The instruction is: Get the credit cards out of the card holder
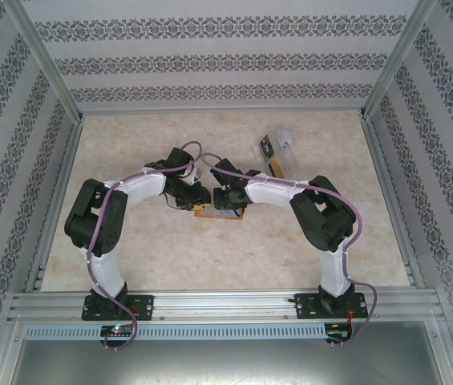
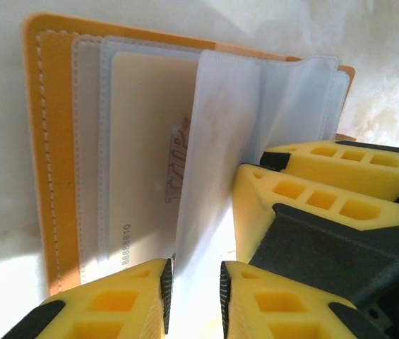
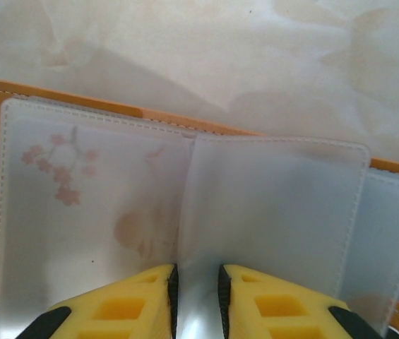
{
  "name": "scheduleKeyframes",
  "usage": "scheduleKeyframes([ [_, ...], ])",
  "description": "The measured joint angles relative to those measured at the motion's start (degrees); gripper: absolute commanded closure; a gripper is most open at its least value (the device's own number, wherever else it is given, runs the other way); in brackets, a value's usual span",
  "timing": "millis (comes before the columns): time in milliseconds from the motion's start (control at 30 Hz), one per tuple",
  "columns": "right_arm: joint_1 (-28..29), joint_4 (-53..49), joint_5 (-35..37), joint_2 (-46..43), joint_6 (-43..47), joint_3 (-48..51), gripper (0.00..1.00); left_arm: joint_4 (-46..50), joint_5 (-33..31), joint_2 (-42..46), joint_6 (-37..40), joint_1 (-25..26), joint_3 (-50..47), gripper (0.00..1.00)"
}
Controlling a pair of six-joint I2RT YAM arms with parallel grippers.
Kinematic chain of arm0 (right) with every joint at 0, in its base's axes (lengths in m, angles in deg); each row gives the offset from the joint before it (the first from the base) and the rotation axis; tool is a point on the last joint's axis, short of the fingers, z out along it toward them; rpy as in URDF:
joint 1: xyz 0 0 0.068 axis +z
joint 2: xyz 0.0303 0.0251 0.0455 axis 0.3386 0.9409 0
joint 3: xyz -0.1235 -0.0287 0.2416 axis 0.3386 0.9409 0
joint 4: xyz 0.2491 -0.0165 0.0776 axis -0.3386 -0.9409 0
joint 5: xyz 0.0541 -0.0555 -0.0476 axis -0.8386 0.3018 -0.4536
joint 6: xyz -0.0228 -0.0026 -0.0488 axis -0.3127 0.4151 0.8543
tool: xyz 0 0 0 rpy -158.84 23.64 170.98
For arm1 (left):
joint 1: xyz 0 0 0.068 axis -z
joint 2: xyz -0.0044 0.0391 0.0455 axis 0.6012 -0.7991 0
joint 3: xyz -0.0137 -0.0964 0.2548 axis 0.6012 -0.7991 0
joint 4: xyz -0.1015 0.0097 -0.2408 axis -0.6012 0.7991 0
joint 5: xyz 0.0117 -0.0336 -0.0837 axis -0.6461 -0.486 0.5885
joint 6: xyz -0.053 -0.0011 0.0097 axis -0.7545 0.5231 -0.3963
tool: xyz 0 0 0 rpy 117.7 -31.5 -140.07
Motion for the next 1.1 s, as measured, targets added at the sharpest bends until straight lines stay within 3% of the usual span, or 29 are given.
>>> scheduleKeyframes([
  [233,-0.3,1.8,-1.0,-0.9,-0.2,1.4,0.71,-1.0,0.8,-0.7,-0.3,0.0,-0.4,0.77],
  [467,-2.4,3.0,-3.6,-6.1,-0.8,5.3,0.62,-3.0,1.7,-0.7,-1.0,0.0,-0.7,0.76],
  [767,-6.6,10.2,-5.9,-20.5,-3.3,14.8,0.54,-9.4,7.6,-0.7,-4.5,0.0,-1.1,0.63],
  [967,-8.2,10.7,-4.7,-25.1,-3.5,18.9,0.54,-15.1,11.2,-0.8,-8.4,0.4,-1.7,0.41],
  [1100,-8.7,10.8,-3.8,-26.2,-4.2,19.8,0.54,-17.6,12.1,-2.5,-10.4,1.1,-1.7,0.35],
])
